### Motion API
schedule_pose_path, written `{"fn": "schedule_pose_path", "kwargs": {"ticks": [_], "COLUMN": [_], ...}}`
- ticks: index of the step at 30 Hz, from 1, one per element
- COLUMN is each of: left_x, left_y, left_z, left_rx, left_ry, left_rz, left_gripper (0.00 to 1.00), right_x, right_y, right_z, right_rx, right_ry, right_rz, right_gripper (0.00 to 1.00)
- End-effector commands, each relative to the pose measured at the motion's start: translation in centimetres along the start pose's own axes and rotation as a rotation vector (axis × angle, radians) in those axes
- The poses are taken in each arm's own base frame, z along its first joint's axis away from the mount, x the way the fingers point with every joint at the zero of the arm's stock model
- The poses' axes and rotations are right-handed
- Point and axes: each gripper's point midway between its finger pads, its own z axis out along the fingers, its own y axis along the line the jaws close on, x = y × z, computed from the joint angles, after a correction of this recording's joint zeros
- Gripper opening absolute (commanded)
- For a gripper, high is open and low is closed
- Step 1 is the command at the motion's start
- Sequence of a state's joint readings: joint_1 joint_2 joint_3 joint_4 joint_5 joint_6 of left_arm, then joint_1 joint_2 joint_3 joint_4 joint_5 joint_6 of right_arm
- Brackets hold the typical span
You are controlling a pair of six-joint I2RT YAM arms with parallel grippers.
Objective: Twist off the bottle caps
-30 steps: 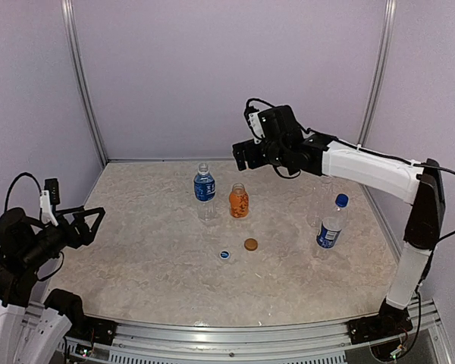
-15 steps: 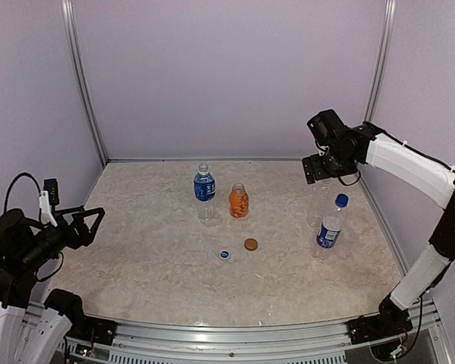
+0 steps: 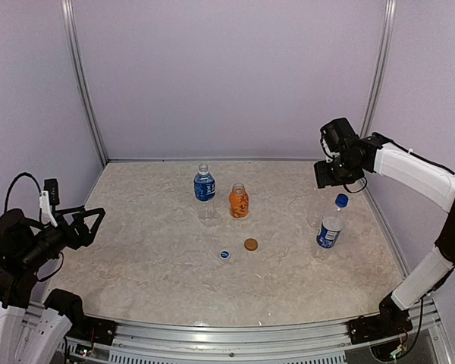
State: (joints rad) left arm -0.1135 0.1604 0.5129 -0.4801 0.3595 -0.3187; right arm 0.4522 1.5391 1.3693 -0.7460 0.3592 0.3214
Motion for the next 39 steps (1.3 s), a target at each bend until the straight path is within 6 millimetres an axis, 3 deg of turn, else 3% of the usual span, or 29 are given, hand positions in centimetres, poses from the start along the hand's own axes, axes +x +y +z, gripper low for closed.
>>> {"fn": "schedule_pose_path", "kwargs": {"ticks": [1, 4, 8, 13, 17, 20, 22, 25, 27, 31, 35, 39], "left_x": [0.2, 0.2, 0.2, 0.2, 0.3, 0.2, 0.2, 0.3, 0.3, 0.4, -0.4, -2.7], "left_y": [0.1, 0.2, 0.1, 0.1, 0.2, 0.1, 0.1, 0.1, 0.1, -0.1, -1.0, -4.0], "left_z": [0.2, 0.2, 0.2, 0.3, 0.4, 0.3, 0.3, 0.3, 0.4, 0.4, 0.2, -0.4], "left_rx": [0.005, 0.004, 0.006, 0.009, 0.008, 0.008, 0.008, 0.01, 0.011, 0.02, 0.055, 0.167], "left_ry": [-0.003, -0.003, -0.002, -0.001, 0.002, -0.001, -0.002, 0.001, 0.004, 0.015, 0.024, 0.046], "left_rz": [-0.008, -0.008, -0.008, -0.009, -0.011, -0.008, -0.008, -0.009, -0.009, -0.004, 0.023, 0.159], "left_gripper": [0.99, 0.99, 0.99, 0.99, 0.99, 0.99, 0.99, 0.99, 0.99, 0.99, 0.99, 0.99], "right_x": [-1.1, -1.2, -0.8, -1.4, -5.6, -9.5, -11.8, -14.9, -15.8, -15.5, -13.4, -10.7], "right_y": [0.1, 0.0, -0.1, -0.2, -0.5, -1.1, -0.1, 3.8, 8.3, 17.0, 24.6, 30.5], "right_z": [0.7, 1.1, 1.1, -0.7, -5.7, -10.8, -14.5, -20.1, -24.0, -30.3, -34.7, -35.4], "right_rx": [-0.023, -0.007, 0.001, -0.031, -0.097, -0.074, -0.069, -0.181, -0.344, -0.664, -0.911, -1.025], "right_ry": [-0.023, -0.014, 0.004, -0.024, -0.203, -0.364, -0.476, -0.659, -0.774, -0.914, -0.942, -0.879], "right_rz": [0.005, 0.0, 0.003, 0.02, 0.085, 0.13, 0.113, 0.064, -0.004, -0.149, -0.292, -0.387], "right_gripper": [0.54, 0.36, 0.0, 0.0, 0.0, 0.0, 0.0, 0.0, 0.0, 0.0, 0.0, 0.0]}}
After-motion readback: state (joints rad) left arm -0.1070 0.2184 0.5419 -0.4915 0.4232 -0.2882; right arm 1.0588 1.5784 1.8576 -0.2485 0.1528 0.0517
